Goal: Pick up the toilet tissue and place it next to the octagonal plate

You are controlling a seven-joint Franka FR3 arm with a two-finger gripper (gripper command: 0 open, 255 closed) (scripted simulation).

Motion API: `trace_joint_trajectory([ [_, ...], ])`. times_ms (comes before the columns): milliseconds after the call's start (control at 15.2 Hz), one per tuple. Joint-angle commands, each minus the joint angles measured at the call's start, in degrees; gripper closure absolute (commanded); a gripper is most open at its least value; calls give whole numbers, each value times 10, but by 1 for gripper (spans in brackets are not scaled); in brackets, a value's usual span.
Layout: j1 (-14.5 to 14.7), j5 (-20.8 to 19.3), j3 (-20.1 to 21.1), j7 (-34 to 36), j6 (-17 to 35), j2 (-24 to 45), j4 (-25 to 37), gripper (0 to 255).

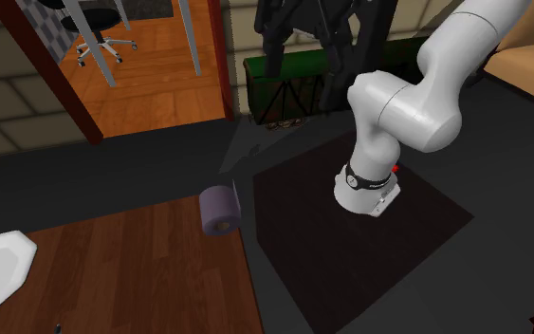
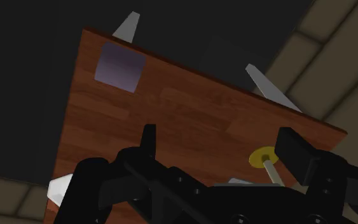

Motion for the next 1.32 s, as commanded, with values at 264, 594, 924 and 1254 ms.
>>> trace_joint_trajectory([
  [264, 2, -72, 69, -10, 3, 95, 19, 0],
  [594, -1, -180, 153, -4, 2, 212, 29, 0],
  [924, -6, -308, 224, 21, -11, 334, 27, 0],
  [1254, -3, -452, 267, 57, -48, 465, 15, 0],
])
